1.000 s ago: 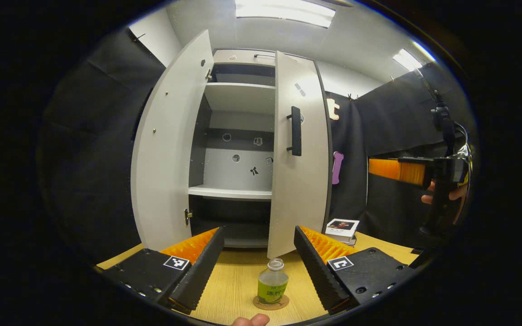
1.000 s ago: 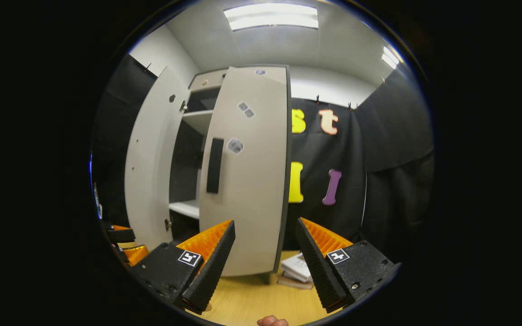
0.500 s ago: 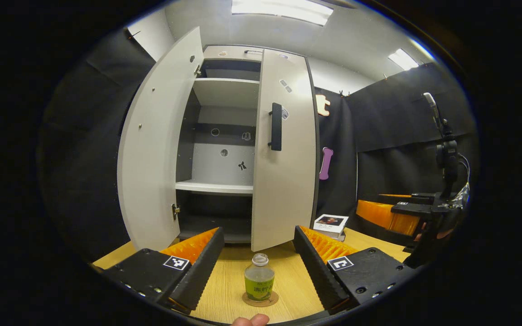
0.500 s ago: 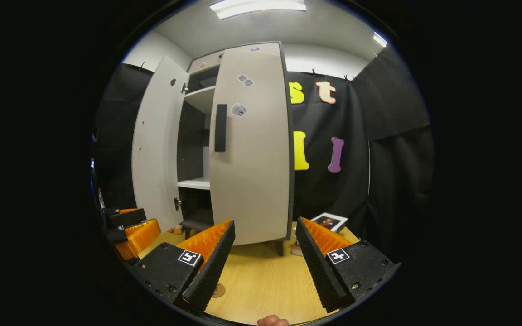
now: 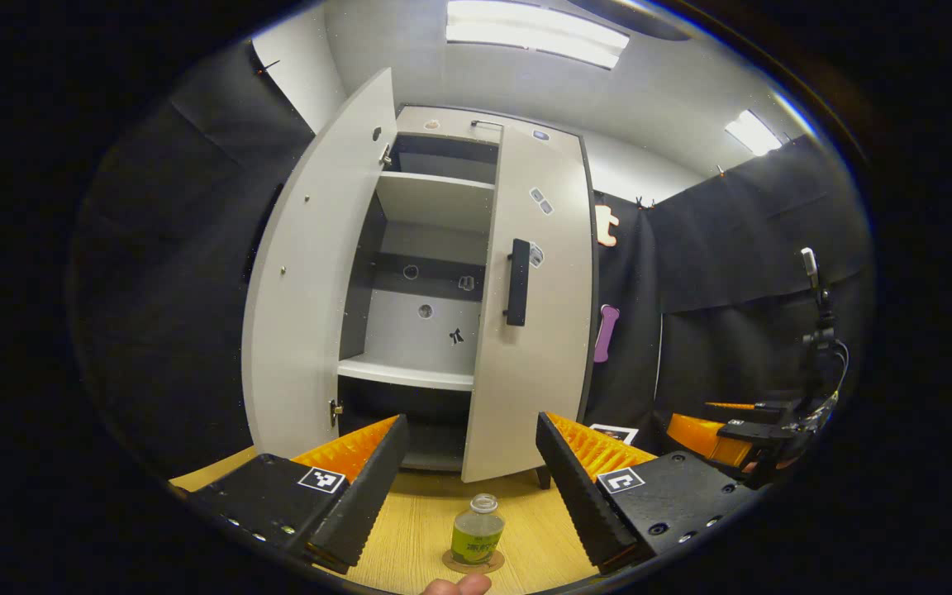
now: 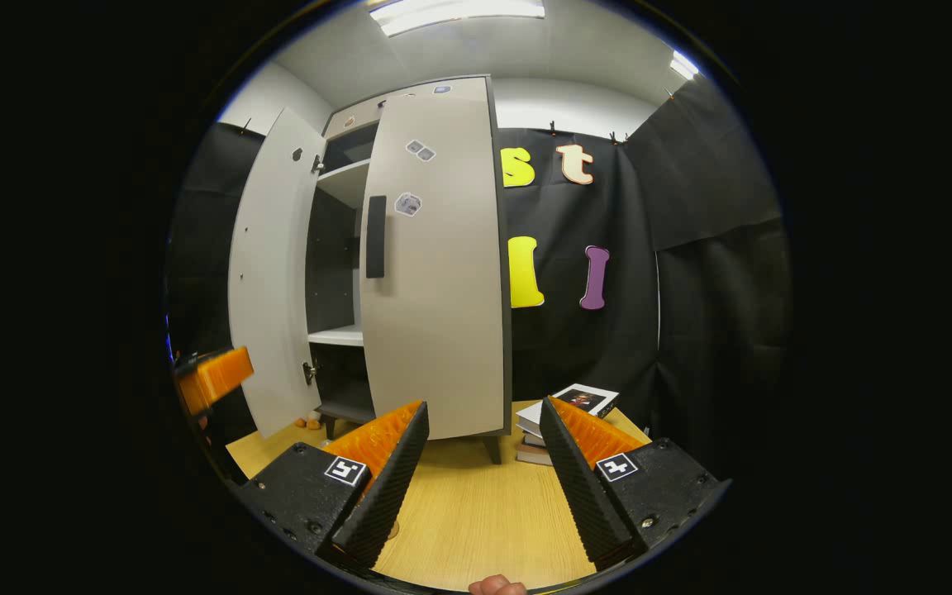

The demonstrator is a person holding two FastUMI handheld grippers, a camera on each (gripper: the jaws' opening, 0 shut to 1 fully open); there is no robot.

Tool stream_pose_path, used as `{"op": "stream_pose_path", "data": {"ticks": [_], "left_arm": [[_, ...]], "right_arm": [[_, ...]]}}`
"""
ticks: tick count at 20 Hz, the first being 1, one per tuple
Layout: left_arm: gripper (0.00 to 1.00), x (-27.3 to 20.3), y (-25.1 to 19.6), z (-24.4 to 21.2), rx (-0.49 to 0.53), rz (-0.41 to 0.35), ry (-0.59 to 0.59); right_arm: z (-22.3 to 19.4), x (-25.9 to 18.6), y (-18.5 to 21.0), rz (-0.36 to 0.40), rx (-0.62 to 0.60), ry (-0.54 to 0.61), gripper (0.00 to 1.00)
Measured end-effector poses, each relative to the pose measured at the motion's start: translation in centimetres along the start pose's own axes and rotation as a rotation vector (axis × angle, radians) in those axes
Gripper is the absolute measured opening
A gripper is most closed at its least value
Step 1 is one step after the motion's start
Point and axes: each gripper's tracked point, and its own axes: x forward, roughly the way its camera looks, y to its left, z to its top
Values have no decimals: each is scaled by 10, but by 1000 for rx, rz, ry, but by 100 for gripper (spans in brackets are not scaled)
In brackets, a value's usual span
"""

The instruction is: Grasp the bottle in the cabinet with the left hand and place it on the coaster, then close the right door with the right hand and the left door with the left hand.

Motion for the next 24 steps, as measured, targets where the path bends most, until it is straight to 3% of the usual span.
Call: {"op": "stream_pose_path", "data": {"ticks": [3,4,8,11,13,19,20,24], "left_arm": [[99,-5,37,36,-17,70,-71],[95,-7,56,50,9,112,-110],[95,-16,145,83,100,334,-161],[99,-20,197,111,99,440,-205],[95,-13,231,126,71,496,-215],[99,46,289,133,32,536,-176],[95,59,298,129,21,549,-155],[94,74,307,125,42,564,-165]], "right_arm": [[-1,0,1,4,5,7,83],[-2,-1,2,11,3,17,83],[9,-6,-4,7,-24,5,83],[12,-8,-6,-2,-16,-9,83],[10,-10,-4,3,-2,-4,83],[22,-12,-11,-11,-2,-33,83],[26,-12,-12,-13,7,-45,83],[37,-12,-24,-38,16,-70,83]]}}
